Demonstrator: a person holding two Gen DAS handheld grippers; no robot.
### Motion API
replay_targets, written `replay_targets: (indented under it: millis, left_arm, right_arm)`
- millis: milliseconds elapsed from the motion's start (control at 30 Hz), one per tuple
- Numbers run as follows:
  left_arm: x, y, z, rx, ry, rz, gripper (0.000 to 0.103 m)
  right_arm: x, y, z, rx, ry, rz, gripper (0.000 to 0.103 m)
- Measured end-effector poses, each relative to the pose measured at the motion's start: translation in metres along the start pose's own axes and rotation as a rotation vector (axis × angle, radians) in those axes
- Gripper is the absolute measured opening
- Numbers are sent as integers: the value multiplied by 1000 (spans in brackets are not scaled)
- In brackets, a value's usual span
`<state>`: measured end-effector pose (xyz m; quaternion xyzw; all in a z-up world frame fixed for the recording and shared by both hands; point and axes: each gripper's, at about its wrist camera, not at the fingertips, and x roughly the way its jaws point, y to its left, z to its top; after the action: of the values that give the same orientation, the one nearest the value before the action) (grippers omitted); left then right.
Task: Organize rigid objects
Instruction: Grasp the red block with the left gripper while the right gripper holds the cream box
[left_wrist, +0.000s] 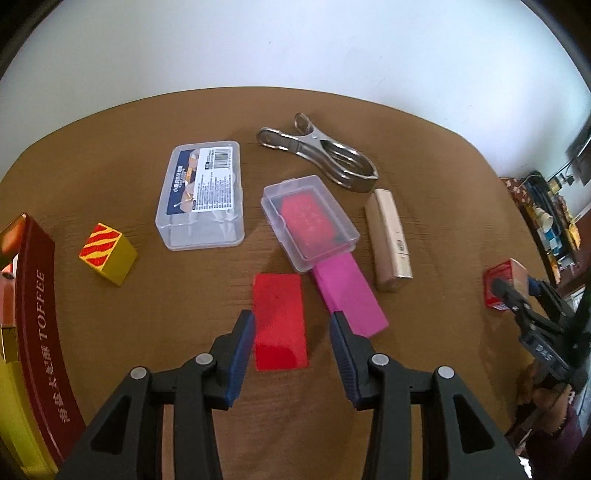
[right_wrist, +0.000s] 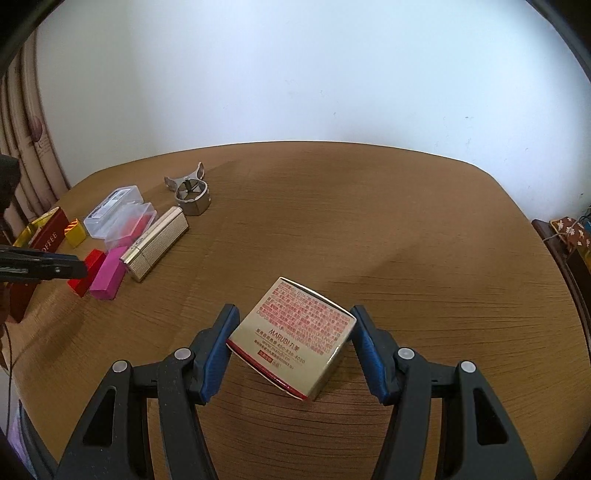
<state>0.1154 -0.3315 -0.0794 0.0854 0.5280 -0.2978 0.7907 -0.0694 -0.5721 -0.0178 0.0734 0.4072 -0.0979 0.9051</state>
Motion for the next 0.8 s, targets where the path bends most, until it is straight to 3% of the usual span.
replay_targets:
  millis: [167, 400, 500, 600, 800]
  left_arm:
    - [16, 6, 3, -16, 39, 2, 43]
    - [18, 3, 1, 8, -4, 27, 42]
    - [17, -2, -1, 32, -19, 80, 30]
    - [14, 2, -4, -21, -28, 52, 30]
    - [-4, 1, -23, -102, -52, -25, 30]
  right_arm:
    - [0, 0, 0, 3, 3, 11, 58]
    - [1, -2, 0, 14, 8, 24, 58]
    - [7, -2, 0, 14, 35, 21, 58]
    - [15, 0, 0, 11, 77, 11, 57]
    - [15, 1, 0, 11, 81, 12, 56]
